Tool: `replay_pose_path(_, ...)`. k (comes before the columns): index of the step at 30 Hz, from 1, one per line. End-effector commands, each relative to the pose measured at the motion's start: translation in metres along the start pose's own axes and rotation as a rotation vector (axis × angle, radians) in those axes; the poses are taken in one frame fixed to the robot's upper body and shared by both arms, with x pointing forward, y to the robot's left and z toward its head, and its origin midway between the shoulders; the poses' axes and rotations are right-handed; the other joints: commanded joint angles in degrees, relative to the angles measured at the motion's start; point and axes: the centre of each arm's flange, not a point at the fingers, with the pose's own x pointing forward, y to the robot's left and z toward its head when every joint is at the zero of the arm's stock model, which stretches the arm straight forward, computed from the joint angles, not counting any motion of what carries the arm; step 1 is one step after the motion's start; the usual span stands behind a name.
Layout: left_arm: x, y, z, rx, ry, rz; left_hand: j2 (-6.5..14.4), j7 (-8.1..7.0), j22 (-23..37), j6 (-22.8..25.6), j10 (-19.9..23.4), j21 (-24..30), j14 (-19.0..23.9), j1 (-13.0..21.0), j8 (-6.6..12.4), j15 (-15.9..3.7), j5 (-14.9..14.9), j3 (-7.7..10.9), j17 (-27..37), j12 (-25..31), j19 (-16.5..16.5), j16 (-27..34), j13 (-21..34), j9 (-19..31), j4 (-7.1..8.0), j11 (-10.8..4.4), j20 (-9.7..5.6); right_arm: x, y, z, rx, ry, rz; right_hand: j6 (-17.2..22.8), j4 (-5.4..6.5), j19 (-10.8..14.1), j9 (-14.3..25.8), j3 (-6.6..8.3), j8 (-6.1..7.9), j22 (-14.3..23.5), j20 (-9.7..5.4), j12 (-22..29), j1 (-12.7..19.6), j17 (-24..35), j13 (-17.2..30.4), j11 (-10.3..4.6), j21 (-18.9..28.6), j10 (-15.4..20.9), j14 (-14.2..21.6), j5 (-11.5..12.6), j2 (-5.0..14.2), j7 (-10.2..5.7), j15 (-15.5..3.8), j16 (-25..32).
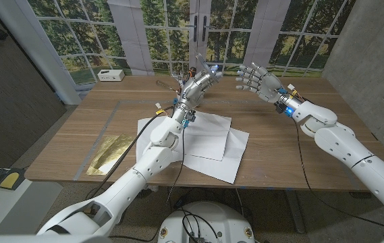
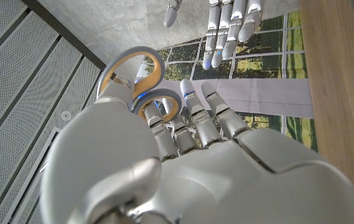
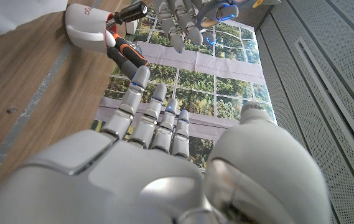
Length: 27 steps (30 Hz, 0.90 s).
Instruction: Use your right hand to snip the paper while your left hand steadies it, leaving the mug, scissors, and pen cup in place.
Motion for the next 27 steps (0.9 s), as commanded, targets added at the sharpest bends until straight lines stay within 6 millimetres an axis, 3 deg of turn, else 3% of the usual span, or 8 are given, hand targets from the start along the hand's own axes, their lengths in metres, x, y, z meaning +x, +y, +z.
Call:
replay_pose_path(1, 0.003, 0.002, -0.013, -0.104, 0.085, -0.065, 2.28, 0.16, 0.20, 0.50, 2.46, -0.15, -1.22, 1.90, 0.52, -9.47, -0.26, 1.34, -0.71, -0.85, -1.08, -0.08, -0.54, -0.04, 1.30, -1.78, -0.21, 0.000, 0.002, -0.001, 0.000, -0.009, 0.001, 0.10, 0.17, 0.33, 0.01, 0.28, 0.40, 0.15, 0.00, -0.26, 0.20, -0.12, -0.11, -0.38, -0.34, 0.07, -0.43, 0.03, 0.66, -0.26, -0.40, 0.41)
replay_pose_path(16, 0.004, -0.001, -0.022, -0.166, 0.124, -0.119, 0.49, 0.58, -0.08, 1.13, 1.13, -0.63, -5.32, 0.50, 0.43, -8.97, -1.08, -0.20, -3.13, -4.00, -2.69, 0.12, -2.56, -0.97, 1.37, -1.73, 0.94, -0.002, 0.003, -0.001, 0.003, -0.015, -0.003, 0.35, 0.11, 0.41, -0.16, 0.33, 0.50, 0.16, -0.12, -0.56, 0.33, -0.65, -0.39, -0.74, -1.00, 0.43, -0.49, 0.01, 0.99, -0.35, -0.52, 0.44)
replay_pose_path(23, 0.004, 0.000, -0.023, -0.179, 0.122, -0.121, -1.70, 0.88, -0.25, 2.18, 3.03, -0.58, -5.31, -1.15, -0.07, -8.91, -1.14, -1.89, -3.95, -4.68, -2.54, 0.94, -3.66, -2.47, 1.82, -1.74, 0.65, -0.002, 0.003, 0.000, 0.001, -0.015, -0.001, 0.41, 0.12, 0.47, -0.22, 0.35, 0.52, 0.17, -0.15, -0.74, 0.34, -0.87, -0.51, -0.62, -1.28, 0.46, -0.44, 0.00, 1.17, -0.44, -0.53, 0.48)
replay_pose_path(27, 0.005, 0.001, -0.024, -0.175, 0.122, -0.120, -2.95, 0.04, -0.35, 1.54, 3.50, -0.55, -5.24, -1.98, -1.04, -8.94, -0.99, -2.82, -4.33, -5.27, -2.38, 1.16, -4.26, -3.49, 2.06, -1.77, 0.47, -0.002, 0.003, 0.000, 0.001, -0.014, -0.002, 0.41, 0.11, 0.51, -0.26, 0.36, 0.52, 0.17, -0.14, -0.83, 0.35, -0.99, -0.57, -0.49, -1.42, 0.48, -0.46, -0.01, 1.25, -0.46, -0.49, 0.49)
